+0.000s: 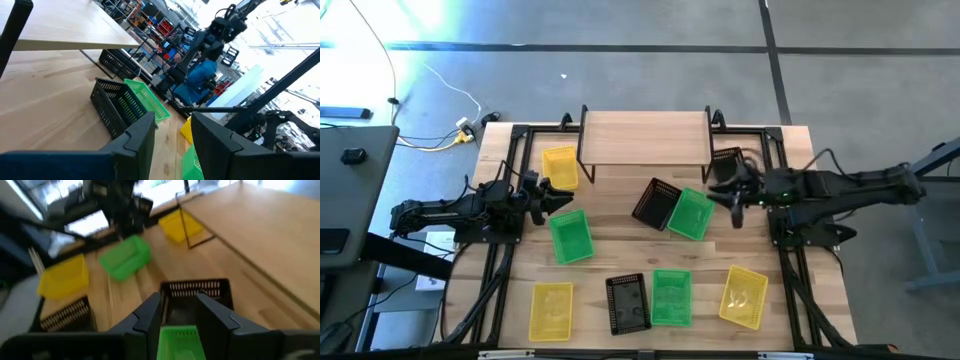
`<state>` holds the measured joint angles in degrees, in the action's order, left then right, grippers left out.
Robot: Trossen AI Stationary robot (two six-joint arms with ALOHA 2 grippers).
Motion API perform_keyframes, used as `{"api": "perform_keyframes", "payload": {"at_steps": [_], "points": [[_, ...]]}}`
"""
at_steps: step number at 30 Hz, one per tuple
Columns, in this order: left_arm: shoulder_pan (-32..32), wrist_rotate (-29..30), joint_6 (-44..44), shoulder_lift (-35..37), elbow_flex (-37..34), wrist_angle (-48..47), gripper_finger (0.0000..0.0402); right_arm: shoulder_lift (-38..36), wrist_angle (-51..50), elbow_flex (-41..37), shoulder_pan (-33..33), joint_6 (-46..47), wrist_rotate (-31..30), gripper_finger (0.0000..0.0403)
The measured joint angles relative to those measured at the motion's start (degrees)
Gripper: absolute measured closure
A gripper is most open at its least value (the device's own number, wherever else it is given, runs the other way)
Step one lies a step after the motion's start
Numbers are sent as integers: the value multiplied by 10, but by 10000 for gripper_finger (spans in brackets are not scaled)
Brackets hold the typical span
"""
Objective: Stack baskets on shelf by color
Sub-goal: Put the top right green bin on the shelf
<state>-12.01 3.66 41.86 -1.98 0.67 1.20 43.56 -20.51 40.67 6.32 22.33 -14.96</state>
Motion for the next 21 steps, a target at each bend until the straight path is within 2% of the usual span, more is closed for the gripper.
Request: {"api": "perform_keyframes", "payload": {"at_steps": [12, 21], "points": [[0, 0, 0, 0, 0, -1, 284, 147, -17, 27, 75, 1, -5, 299], [0, 0, 0, 0, 0, -1, 284, 231, -15, 27, 81, 36, -9, 299]]}}
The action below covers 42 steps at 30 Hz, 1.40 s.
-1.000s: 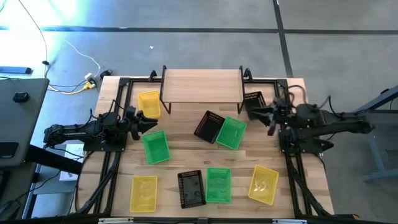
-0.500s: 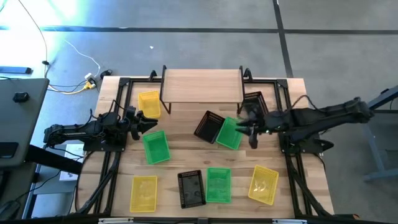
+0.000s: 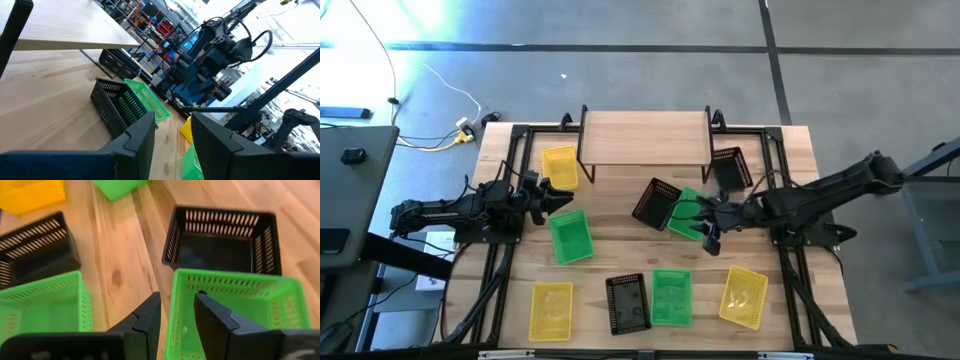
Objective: Stack baskets on shelf by color
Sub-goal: Put the top right green bin on the shelf
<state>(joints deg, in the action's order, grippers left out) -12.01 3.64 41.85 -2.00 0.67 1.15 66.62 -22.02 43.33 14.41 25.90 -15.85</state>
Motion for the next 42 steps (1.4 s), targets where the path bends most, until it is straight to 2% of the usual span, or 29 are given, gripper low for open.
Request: {"api": "perform_keyframes", "payload": {"at_steps": [5, 16, 32, 37, 42], "points": [[0, 0, 0, 0, 0, 0, 284, 48, 0, 0, 0, 39, 29, 299], [0, 0, 0, 0, 0, 0, 284, 128, 25, 0, 0, 64, 31, 299], [0, 0, 0, 0, 0, 0, 284, 182, 33, 0, 0, 71, 30, 300], [0, 0, 0, 0, 0, 0, 284, 190, 28, 0, -1, 88, 35, 323], [0, 0, 0, 0, 0, 0, 284, 190, 30, 0, -2, 102, 51, 369]]}}
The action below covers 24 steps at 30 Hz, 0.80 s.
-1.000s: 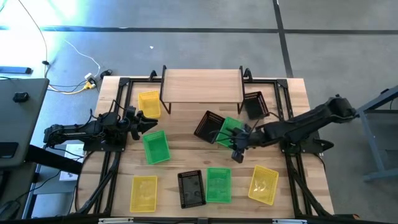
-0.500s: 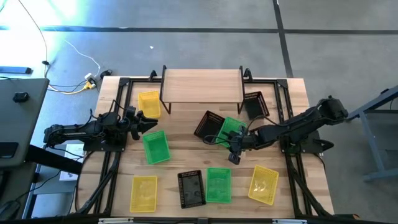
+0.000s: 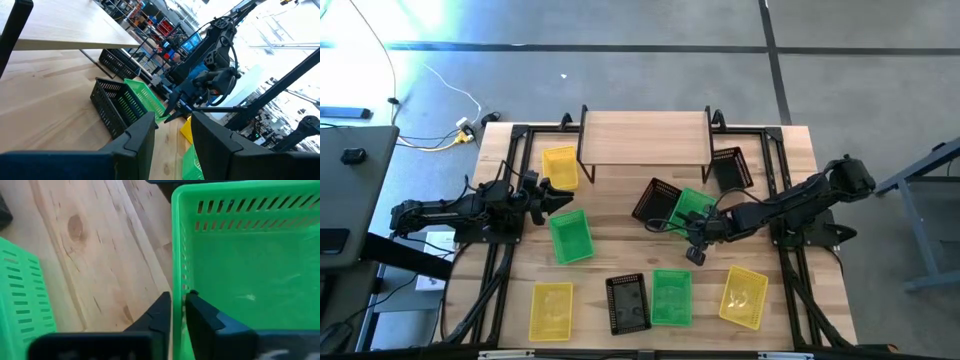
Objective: Stack baskets on shelf by color
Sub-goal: Put the top right green bin on the shelf
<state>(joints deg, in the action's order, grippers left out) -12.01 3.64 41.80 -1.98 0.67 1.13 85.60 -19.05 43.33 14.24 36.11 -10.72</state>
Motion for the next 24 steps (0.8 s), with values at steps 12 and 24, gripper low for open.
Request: {"api": "perform_keyframes", "payload": {"at_steps": [12, 24], "points": [[0, 0, 0, 0, 0, 0, 284, -1, -55, 54, 17, 38, 45, 399], [0, 0, -10, 0, 0, 0, 284, -1, -273, 212, 58, 104, 24, 402]]}}
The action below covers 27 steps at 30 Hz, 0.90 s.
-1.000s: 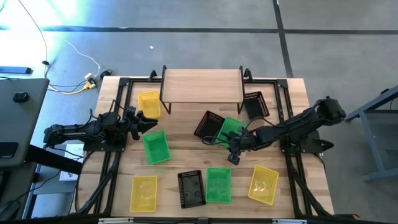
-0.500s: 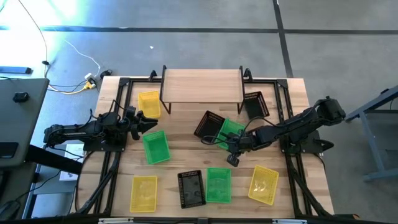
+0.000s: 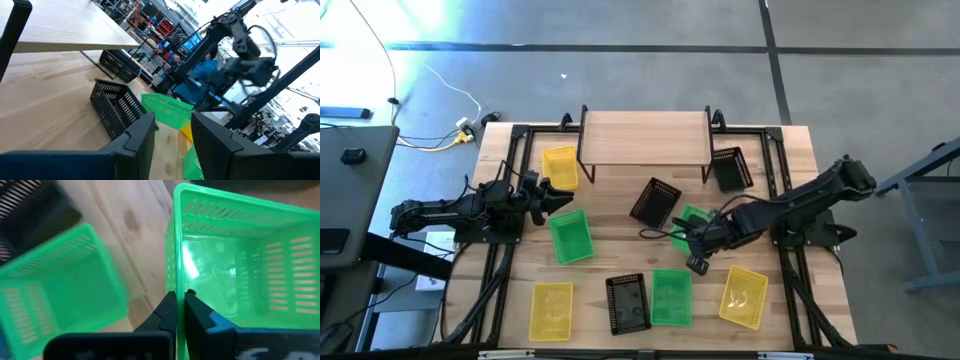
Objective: Stack baskets on shelf by color
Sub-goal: Put the top right green bin on the shelf
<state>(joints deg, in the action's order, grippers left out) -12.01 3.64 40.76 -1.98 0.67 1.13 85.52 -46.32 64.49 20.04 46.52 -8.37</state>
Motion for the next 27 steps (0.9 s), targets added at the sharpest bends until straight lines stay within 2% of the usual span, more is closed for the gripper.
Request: {"api": "perform_keyframes", "payload": {"at_steps": [5, 13, 21, 27], "points": [[0, 0, 0, 0, 0, 0, 284, 0, -14, 53, 1, -5, -2, 402], [0, 0, -1, 0, 0, 0, 284, 0, -29, 118, 0, -89, -43, 403], [0, 0, -35, 0, 0, 0, 284, 0, -79, 174, -21, -288, -130, 403], [0, 0, -35, 0, 0, 0, 284, -23, -94, 177, -56, -448, -192, 403]]}}
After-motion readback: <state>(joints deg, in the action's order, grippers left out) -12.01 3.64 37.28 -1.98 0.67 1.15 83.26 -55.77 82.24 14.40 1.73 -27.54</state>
